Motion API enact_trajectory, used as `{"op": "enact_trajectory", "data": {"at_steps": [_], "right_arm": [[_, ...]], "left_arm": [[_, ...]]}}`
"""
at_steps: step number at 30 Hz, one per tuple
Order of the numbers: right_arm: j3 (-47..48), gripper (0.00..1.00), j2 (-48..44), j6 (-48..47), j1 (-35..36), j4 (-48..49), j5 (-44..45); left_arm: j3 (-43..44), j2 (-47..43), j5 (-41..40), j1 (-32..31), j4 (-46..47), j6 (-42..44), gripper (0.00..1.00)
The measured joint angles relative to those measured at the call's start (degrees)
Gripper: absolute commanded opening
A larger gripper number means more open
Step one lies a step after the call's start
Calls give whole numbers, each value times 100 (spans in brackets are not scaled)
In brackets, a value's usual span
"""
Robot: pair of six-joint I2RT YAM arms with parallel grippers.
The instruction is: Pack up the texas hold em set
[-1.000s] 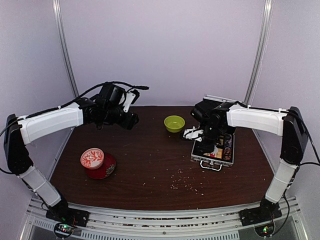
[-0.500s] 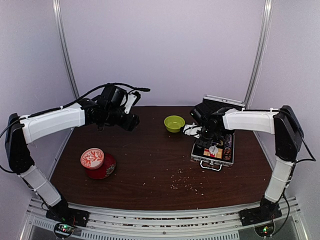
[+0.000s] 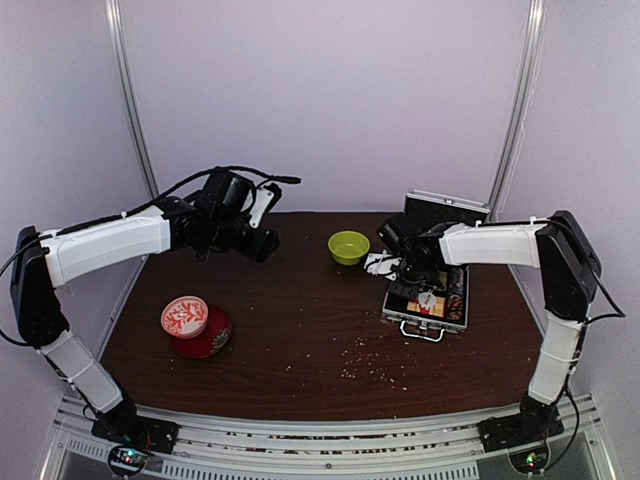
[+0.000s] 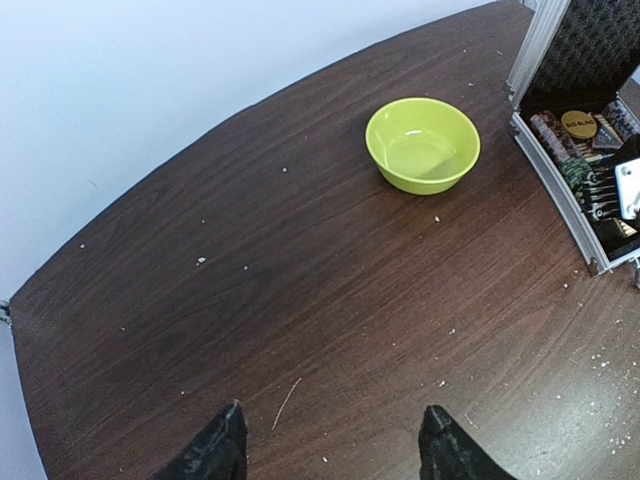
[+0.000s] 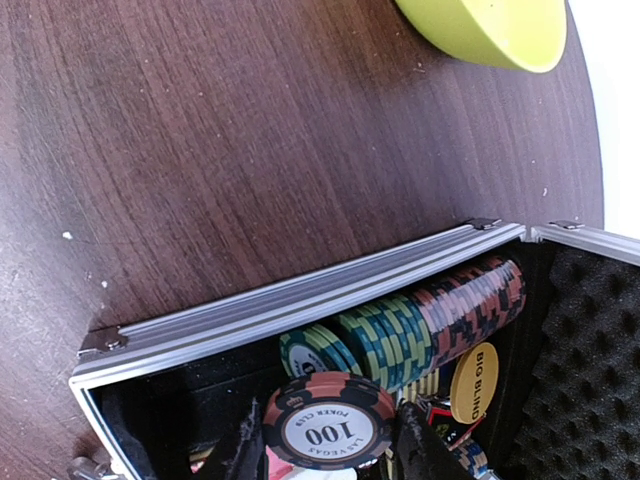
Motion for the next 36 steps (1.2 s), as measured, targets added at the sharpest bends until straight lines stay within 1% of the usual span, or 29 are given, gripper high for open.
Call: {"op": "enact_trajectory", "data": {"at_steps": [5, 15, 17, 31, 36], "right_arm": [[0, 40, 98, -9, 0, 9, 26], [-59, 51, 120, -28, 0, 101, 144], [-70, 52, 120, -26, 0, 138, 184], [-70, 54, 120, -9, 0, 186, 234], [-37, 55, 120, 26, 0, 33, 116]], "left_arm": [[0, 20, 7, 0, -7, 0, 60], [0, 28, 37, 0, -35, 0, 60], [0, 28, 55, 0, -44, 0, 60], [0, 31, 111, 0, -52, 0, 60], [0, 31, 118, 0, -59, 0, 60]]}}
